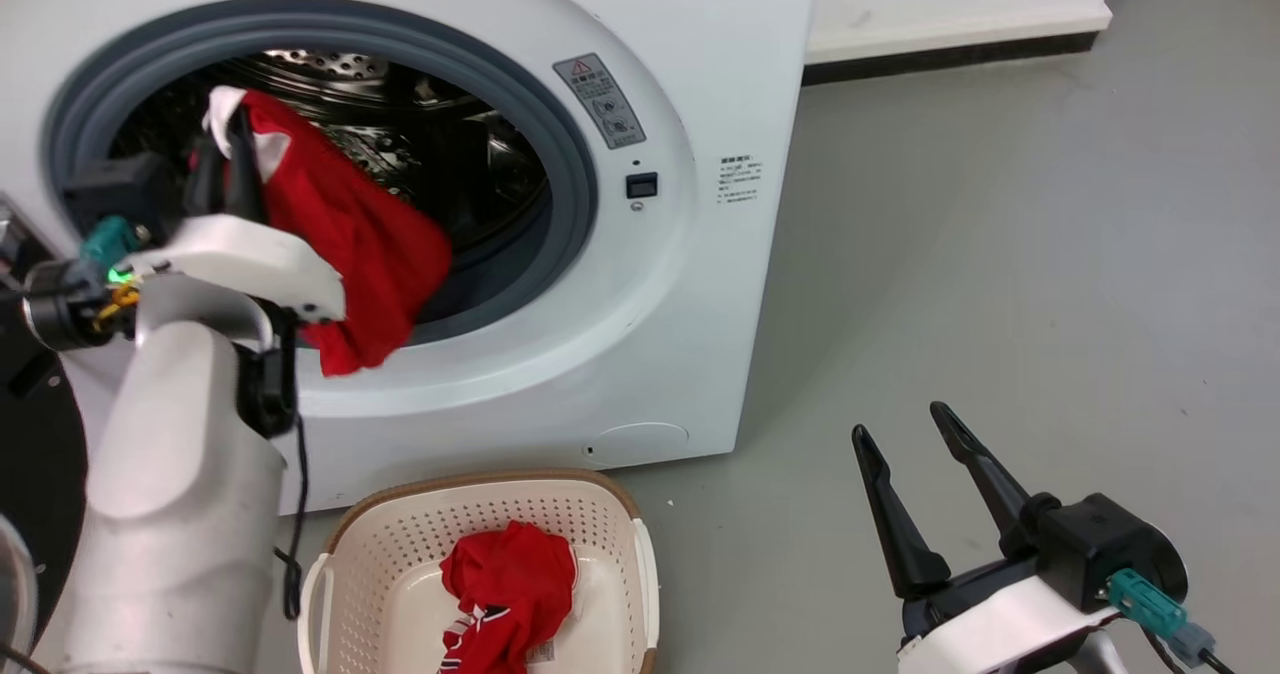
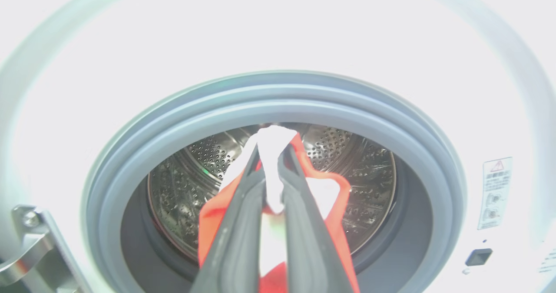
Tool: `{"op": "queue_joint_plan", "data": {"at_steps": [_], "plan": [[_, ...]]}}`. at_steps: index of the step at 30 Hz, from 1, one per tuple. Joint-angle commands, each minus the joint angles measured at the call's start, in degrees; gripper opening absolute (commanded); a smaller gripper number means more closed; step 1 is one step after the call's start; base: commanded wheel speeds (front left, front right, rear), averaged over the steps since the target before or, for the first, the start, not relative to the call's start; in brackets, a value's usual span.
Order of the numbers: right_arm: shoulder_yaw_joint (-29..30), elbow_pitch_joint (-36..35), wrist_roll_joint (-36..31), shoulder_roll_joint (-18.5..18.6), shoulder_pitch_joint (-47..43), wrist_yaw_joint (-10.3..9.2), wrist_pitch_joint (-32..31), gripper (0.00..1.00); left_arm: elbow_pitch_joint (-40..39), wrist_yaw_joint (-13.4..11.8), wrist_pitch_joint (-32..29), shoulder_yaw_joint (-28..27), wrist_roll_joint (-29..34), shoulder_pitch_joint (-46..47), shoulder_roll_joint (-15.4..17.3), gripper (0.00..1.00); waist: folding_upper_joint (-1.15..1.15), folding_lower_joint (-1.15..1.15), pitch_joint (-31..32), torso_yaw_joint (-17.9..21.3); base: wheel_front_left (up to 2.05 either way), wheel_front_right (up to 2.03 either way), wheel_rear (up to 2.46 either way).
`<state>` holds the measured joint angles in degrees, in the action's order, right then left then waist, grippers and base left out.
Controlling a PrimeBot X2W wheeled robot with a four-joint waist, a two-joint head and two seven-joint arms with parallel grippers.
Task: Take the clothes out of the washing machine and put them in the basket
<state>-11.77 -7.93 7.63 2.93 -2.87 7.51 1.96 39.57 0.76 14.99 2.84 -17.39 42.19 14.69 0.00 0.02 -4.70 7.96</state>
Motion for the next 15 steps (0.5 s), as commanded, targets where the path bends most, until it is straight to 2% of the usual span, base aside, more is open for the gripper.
{"op": "queue_joint_plan", "data": {"at_steps": [1, 6, 15], "plan": [[0.1, -0.6, -0.2, -0.1, -0.5, -0.04, -0.1, 1.0, -1.6, -0.2, 0.3, 0.1, 0.0, -1.7, -0.5, 0.0, 0.0, -0.02, 0.4, -0.6, 0.0, 0.0, 0.0], [0.4, -1.4, -0.2, -0.1, -1.4, -0.04, -0.5, 1.0, -13.1, -1.5, -1.5, 1.3, -0.2, -8.4, -2.2, 0.0, 0.0, -0.02, 0.9, -1.8, 0.0, 0.0, 0.0], [0.1, -2.7, -1.0, -0.1, -0.6, -0.04, -1.2, 1.0, -36.9, -5.4, -10.3, 3.5, -0.1, -23.9, -3.6, 0.0, 0.0, -0.02, -1.4, -3.6, 0.0, 0.0, 0.0]]}}
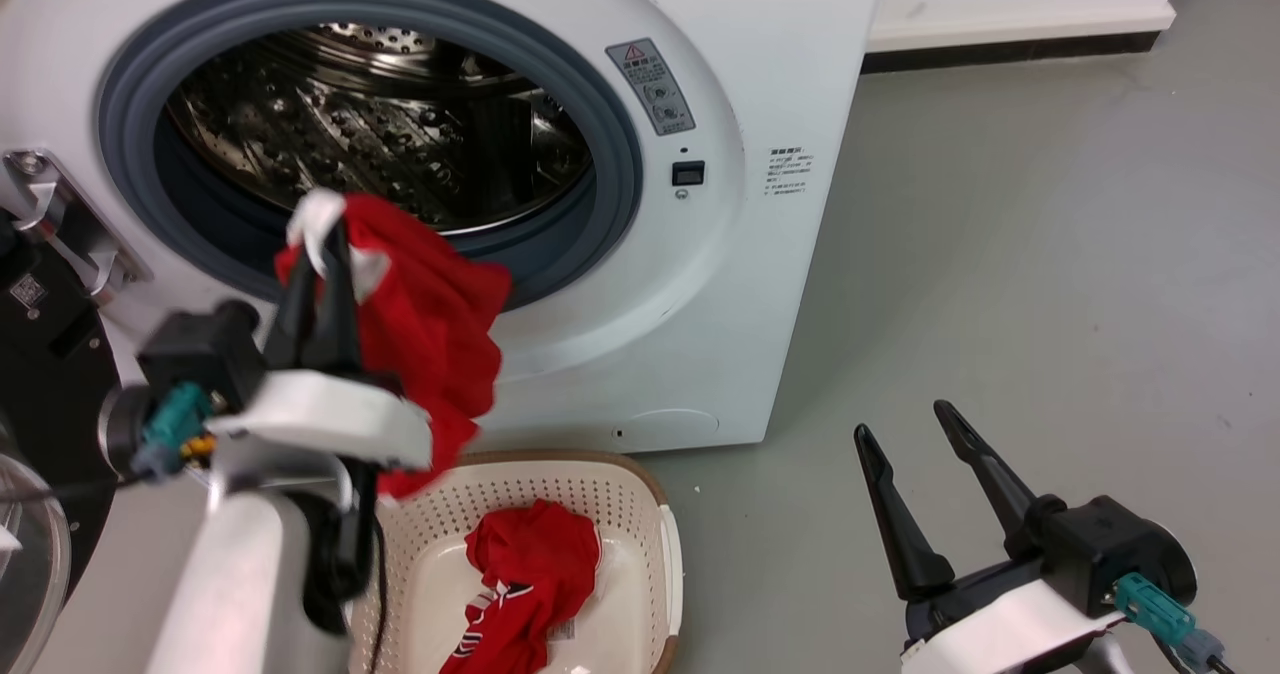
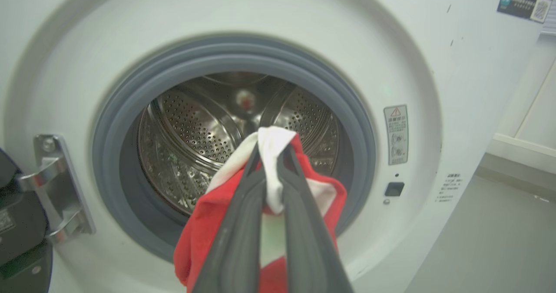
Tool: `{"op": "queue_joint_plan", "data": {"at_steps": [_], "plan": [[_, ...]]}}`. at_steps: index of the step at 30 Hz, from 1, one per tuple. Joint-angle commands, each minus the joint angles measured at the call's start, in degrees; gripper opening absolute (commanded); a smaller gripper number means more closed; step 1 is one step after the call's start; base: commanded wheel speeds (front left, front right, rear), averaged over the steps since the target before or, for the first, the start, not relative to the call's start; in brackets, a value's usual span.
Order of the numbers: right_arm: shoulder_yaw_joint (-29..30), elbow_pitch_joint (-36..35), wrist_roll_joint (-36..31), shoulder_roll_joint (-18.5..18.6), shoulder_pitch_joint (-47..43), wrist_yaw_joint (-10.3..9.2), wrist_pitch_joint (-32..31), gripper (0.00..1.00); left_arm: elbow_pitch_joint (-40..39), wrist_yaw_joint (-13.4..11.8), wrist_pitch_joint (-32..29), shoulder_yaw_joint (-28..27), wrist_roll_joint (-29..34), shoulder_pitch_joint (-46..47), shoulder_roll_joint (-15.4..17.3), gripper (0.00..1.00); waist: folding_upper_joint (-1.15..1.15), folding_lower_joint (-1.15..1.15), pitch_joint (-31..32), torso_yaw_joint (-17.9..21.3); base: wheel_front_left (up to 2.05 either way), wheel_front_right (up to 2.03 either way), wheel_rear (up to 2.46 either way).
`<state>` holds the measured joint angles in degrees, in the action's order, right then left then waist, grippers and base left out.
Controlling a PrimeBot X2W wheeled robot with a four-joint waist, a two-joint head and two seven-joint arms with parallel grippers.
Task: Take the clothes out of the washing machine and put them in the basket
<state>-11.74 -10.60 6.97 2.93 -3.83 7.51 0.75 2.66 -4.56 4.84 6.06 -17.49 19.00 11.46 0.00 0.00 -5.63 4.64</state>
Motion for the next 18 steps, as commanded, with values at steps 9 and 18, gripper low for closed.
{"op": "queue_joint_plan", "data": {"at_steps": [9, 18], "plan": [[-0.9, -1.1, -1.1, -0.1, 3.2, -0.04, -0.1, 1.0, -1.9, -2.3, -1.6, 1.9, -1.6, -12.5, -2.9, 0.0, 0.0, 0.0, -6.3, -0.5, 0.0, 0.0, 0.0], [-1.6, -1.7, -1.7, -0.1, 7.1, -0.04, -0.1, 1.0, 13.5, -0.6, 6.0, 2.6, -3.7, -10.3, -5.8, 0.0, 0.0, 0.0, -15.6, 0.3, 0.0, 0.0, 0.0]]}}
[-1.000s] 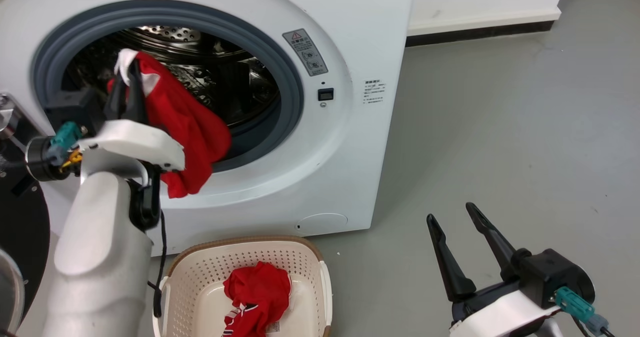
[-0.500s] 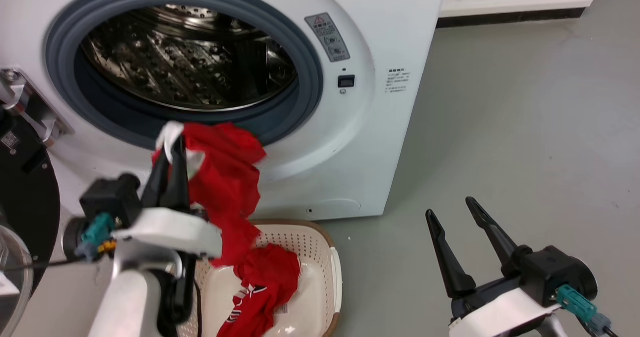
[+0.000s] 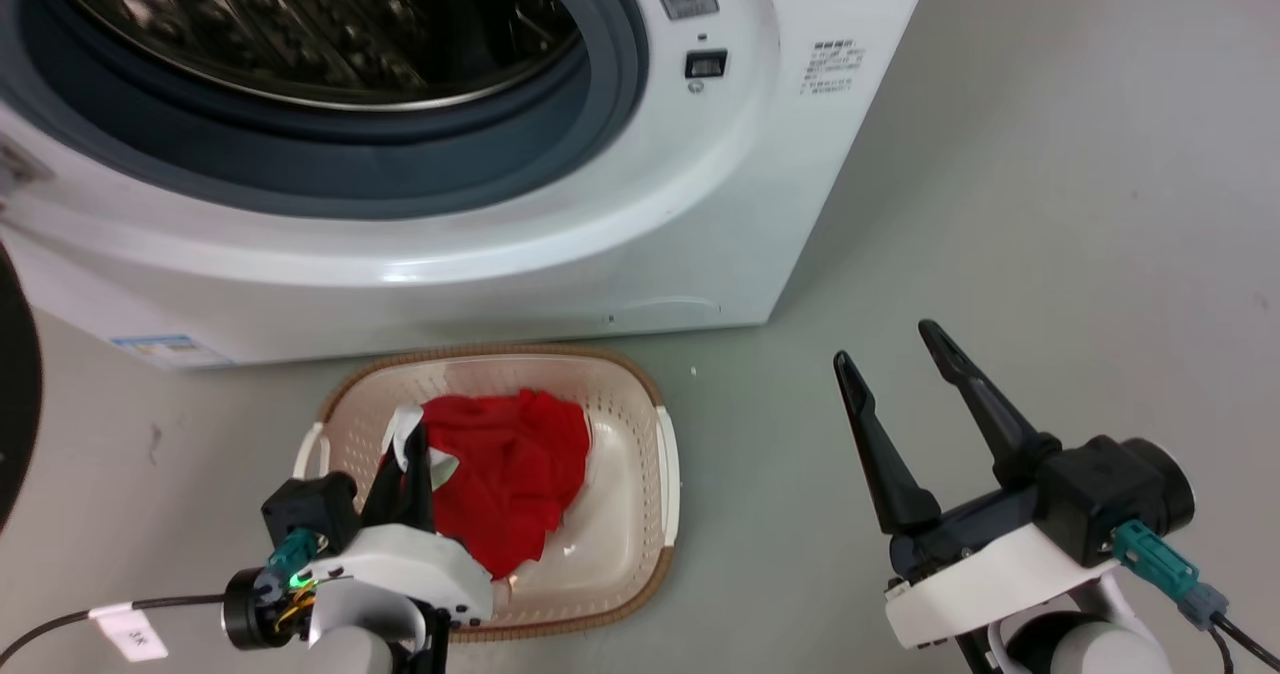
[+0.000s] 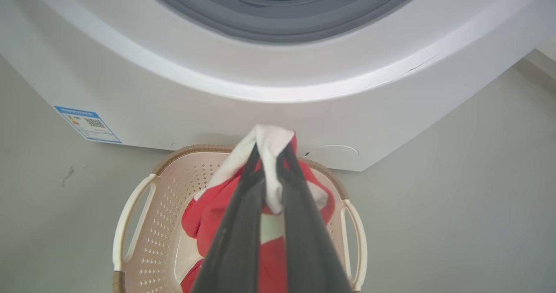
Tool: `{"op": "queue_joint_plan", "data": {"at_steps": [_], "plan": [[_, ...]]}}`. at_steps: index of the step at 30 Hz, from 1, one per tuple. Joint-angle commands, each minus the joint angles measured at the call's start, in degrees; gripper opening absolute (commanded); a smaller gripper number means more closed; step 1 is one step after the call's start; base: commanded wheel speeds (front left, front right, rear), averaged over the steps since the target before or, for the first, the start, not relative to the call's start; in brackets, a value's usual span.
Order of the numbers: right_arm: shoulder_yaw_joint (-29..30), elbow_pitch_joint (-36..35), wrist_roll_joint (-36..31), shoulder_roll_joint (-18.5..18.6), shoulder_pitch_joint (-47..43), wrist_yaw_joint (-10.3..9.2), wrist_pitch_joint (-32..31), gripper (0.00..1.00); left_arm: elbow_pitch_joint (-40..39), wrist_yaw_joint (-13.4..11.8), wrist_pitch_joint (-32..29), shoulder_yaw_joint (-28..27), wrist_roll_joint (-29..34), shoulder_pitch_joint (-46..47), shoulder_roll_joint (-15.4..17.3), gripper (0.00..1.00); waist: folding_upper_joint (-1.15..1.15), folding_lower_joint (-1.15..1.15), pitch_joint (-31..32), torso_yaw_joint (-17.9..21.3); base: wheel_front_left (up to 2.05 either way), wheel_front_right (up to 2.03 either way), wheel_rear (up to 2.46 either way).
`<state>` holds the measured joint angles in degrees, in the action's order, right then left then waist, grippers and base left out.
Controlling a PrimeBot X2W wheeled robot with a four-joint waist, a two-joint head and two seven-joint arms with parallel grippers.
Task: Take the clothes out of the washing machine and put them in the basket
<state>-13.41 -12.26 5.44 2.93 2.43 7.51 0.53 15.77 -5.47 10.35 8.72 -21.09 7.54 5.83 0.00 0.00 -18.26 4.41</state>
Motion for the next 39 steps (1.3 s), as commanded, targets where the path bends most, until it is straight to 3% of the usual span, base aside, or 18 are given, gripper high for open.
{"op": "queue_joint_plan", "data": {"at_steps": [1, 14, 24, 30, 31, 32, 33, 34, 35, 39], "plan": [[-0.1, -0.2, -0.2, -0.1, 1.3, -0.04, 0.2, 1.0, 2.4, 0.6, 1.3, -0.1, -0.4, 2.2, -0.4, 0.0, 0.0, 0.0, -3.9, 0.7, 0.0, 0.0, 0.0], [-2.1, 0.8, 0.4, -0.1, 6.9, -0.04, 1.9, 1.0, 28.0, 4.2, 4.9, -1.0, -0.3, 20.1, -1.9, 0.0, 0.0, 0.0, -15.9, 4.3, 0.0, 0.0, 0.0], [-2.7, 2.5, 1.3, -0.1, 9.8, -0.04, 4.0, 1.0, 41.5, 4.3, 4.9, -1.6, 1.6, 27.9, -2.2, 0.0, 0.0, 0.0, -21.4, 6.4, 0.0, 0.0, 0.0], [-3.2, 3.7, 1.7, -0.1, 10.9, -0.04, 4.7, 1.0, 50.8, 3.0, 4.8, -2.1, 1.7, 30.9, -1.4, 0.0, 0.0, 0.0, -22.3, 7.2, 0.0, 0.0, 0.0], [-3.1, 3.9, 1.7, -0.1, 10.9, -0.04, 4.7, 1.0, 51.9, 2.9, 4.8, -2.1, 1.5, 31.2, -1.4, 0.17, 0.0, 0.0, -22.2, 7.2, 0.0, 0.0, 0.0], [-3.1, 3.9, 1.7, -0.1, 10.9, -0.04, 4.7, 1.0, 51.9, 2.9, 4.8, -2.1, 1.5, 31.2, -1.4, 0.17, 0.0, 0.0, -22.2, 7.2, 0.0, 0.0, 0.0], [-3.1, 4.1, 1.8, -0.1, 10.9, -0.04, 4.8, 1.0, 52.8, 2.9, 4.8, -2.5, 1.1, 31.4, -1.4, 0.39, 0.0, 0.0, -22.0, 7.3, 0.0, 0.0, 0.0], [-3.0, 4.4, 1.8, -0.1, 10.9, -0.04, 4.9, 1.0, 53.6, 3.1, 4.8, -2.6, 1.0, 31.5, -1.4, 0.75, 0.0, 0.0, -21.7, 7.2, 0.0, 0.0, 0.0], [-2.9, 4.6, 1.8, -0.1, 10.9, -0.04, 4.9, 1.0, 54.1, 3.5, 4.8, -2.6, 0.9, 31.6, -1.5, 1.0, 0.0, 0.0, -21.3, 7.1, 0.0, 0.0, 0.0], [-2.3, 5.5, 1.0, -0.1, 10.2, -0.04, 5.0, 1.0, 54.4, 4.2, 4.8, -2.6, 0.7, 30.8, -1.6, 1.0, 0.0, 0.0, -18.4, 5.9, 0.0, 0.0, 0.0]]}}
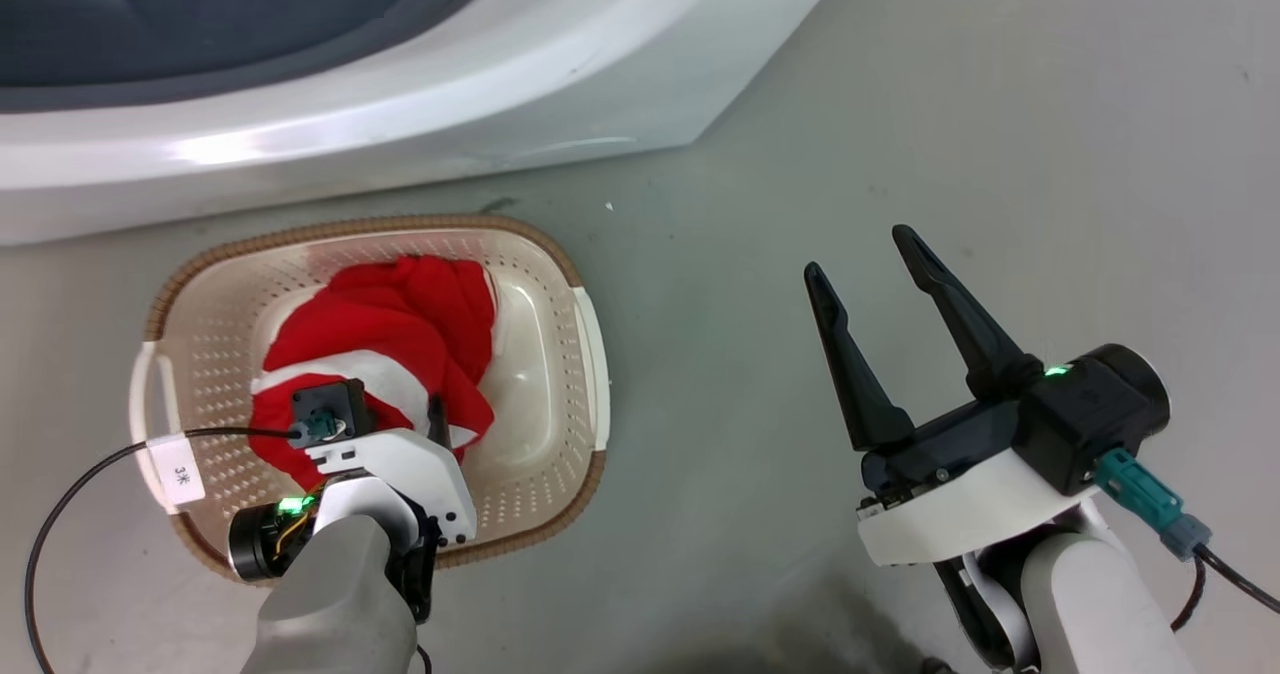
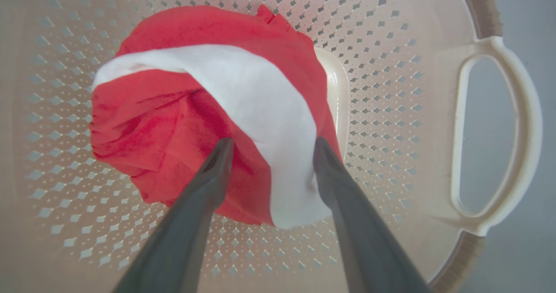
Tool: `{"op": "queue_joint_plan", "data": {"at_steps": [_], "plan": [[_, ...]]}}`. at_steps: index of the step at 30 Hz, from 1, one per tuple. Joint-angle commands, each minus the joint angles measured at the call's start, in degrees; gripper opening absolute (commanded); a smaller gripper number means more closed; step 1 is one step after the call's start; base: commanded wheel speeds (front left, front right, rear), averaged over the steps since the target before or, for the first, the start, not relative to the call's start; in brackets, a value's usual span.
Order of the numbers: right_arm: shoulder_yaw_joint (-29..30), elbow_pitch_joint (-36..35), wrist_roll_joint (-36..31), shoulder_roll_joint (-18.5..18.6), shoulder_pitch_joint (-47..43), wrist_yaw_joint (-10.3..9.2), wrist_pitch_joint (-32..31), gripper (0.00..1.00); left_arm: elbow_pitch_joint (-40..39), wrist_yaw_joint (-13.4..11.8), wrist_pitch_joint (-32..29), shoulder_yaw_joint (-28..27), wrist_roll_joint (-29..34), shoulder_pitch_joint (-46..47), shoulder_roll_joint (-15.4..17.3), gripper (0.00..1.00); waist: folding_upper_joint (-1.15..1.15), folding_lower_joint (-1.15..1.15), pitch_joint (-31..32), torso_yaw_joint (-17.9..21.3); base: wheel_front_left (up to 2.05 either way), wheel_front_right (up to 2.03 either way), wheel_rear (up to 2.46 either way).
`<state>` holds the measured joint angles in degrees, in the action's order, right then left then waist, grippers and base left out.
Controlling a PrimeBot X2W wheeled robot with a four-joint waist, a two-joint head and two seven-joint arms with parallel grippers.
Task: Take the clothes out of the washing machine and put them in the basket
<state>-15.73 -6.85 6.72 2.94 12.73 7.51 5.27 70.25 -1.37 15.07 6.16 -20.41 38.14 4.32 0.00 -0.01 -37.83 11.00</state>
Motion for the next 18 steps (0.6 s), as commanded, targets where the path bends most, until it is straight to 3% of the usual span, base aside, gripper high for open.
{"op": "queue_joint_plan", "data": {"at_steps": [1, 8, 18], "plan": [[0.4, 0.6, -0.6, -0.1, -0.6, -0.04, 0.4, 1.0, -0.9, 0.6, 0.1, -0.1, 0.1, -1.0, -0.3, 1.0, 0.0, 0.01, 3.6, -1.6, 0.0, 0.0, 0.0], [1.7, 1.3, -0.9, -0.1, -3.1, -0.04, -0.5, 1.0, -5.7, 1.2, 0.1, -0.7, 0.3, -5.9, -0.8, 1.0, 0.0, 0.01, 12.5, -4.5, 0.0, 0.0, 0.0], [5.1, 1.9, -2.0, -0.1, -9.7, -0.04, -2.6, 1.0, -19.1, 1.0, 0.1, -2.9, 1.8, -16.4, -1.4, 1.0, 0.0, 0.01, 26.3, -8.5, 0.0, 0.0, 0.0]]}}
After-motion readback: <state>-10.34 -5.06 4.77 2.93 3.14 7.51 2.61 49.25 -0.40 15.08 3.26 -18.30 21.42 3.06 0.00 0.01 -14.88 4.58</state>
